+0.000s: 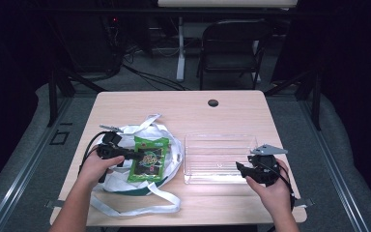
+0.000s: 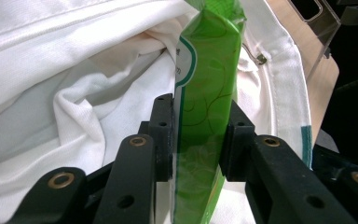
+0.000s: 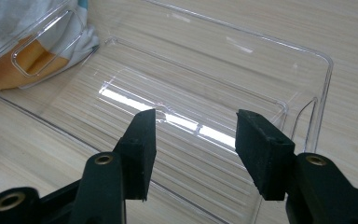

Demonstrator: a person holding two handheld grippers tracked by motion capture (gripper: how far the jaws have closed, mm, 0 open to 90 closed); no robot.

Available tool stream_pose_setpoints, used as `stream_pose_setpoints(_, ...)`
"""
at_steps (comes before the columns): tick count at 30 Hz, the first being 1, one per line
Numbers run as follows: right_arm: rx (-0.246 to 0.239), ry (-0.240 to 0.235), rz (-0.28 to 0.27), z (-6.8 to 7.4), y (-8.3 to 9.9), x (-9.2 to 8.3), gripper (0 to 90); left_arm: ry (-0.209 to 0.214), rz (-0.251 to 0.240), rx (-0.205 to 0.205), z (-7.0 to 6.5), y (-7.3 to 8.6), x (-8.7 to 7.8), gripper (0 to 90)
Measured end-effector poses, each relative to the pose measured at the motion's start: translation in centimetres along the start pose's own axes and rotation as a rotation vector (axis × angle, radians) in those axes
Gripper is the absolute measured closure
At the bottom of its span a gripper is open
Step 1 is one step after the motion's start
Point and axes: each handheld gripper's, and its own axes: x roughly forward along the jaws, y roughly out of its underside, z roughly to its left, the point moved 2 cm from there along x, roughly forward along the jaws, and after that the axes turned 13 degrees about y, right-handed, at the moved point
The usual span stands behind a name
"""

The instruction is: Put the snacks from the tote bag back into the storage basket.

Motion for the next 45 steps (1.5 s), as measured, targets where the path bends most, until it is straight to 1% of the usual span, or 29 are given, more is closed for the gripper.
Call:
stream_pose_setpoints(3, -0.004, 0.003, 0.001, -0.1, 0.0, 0.0, 48.3, 0.014, -0.002, -0.012, 0.5, 0.2, -0.3, 72.0)
stream_pose_setpoints(8, -0.001, 0.000, 0.000, -0.1, 0.0, 0.1, 48.3, 0.022, -0.015, -0.025, 0.8, 0.3, -0.5, 72.2)
stream_pose_setpoints(14, -0.017, -0.001, 0.000, 0.1, 0.1, 0.1, 51.1, 0.014, -0.024, -0.026, 0.9, 0.3, -0.7, 72.2)
stream_pose_setpoints(18, -0.039, 0.001, 0.002, 0.2, 0.0, 0.2, 51.3, 0.013, -0.031, -0.027, 0.9, 0.3, -0.7, 72.2)
stream_pose_setpoints(23, -0.039, 0.002, 0.002, 0.3, 0.1, 0.3, 50.8, 0.013, -0.049, -0.020, 0.9, 0.2, -0.9, 72.2)
stream_pose_setpoints(27, -0.036, -0.007, 0.010, 0.3, 0.1, 0.4, 50.3, 0.003, -0.067, -0.017, 0.8, 0.2, -1.2, 72.2)
stream_pose_setpoints(31, -0.044, -0.006, 0.016, 0.4, 0.1, 0.4, 50.3, -0.005, -0.085, -0.010, 0.8, 0.1, -1.3, 72.2)
stream_pose_setpoints(32, -0.054, -0.004, 0.017, 0.4, 0.1, 0.4, 50.4, -0.010, -0.089, -0.007, 0.7, 0.1, -1.4, 72.2)
stream_pose_setpoints(33, -0.054, 0.002, 0.014, 0.4, 0.1, 0.4, 51.1, -0.010, -0.089, -0.007, 0.7, 0.1, -1.4, 72.2)
stream_pose_setpoints(35, -0.051, -0.002, 0.013, 0.4, 0.1, 0.3, 52.0, -0.014, -0.098, -0.003, 0.7, 0.1, -1.5, 72.2)
stream_pose_setpoints(37, -0.052, -0.008, 0.010, 0.4, 0.1, 0.3, 53.6, -0.016, -0.106, 0.004, 0.6, 0.0, -1.6, 72.2)
stream_pose_setpoints(39, -0.061, -0.003, -0.002, 0.4, 0.1, 0.3, 54.1, -0.021, -0.117, 0.012, 0.4, -0.1, -1.7, 72.2)
stream_pose_setpoints(43, -0.079, -0.004, -0.004, 0.4, 0.1, 0.3, 54.5, -0.029, -0.136, 0.028, 0.2, -0.2, -1.9, 72.2)
stream_pose_setpoints(45, -0.078, -0.008, -0.007, 0.5, 0.1, 0.3, 54.6, -0.032, -0.148, 0.040, 0.0, -0.3, -1.9, 72.3)
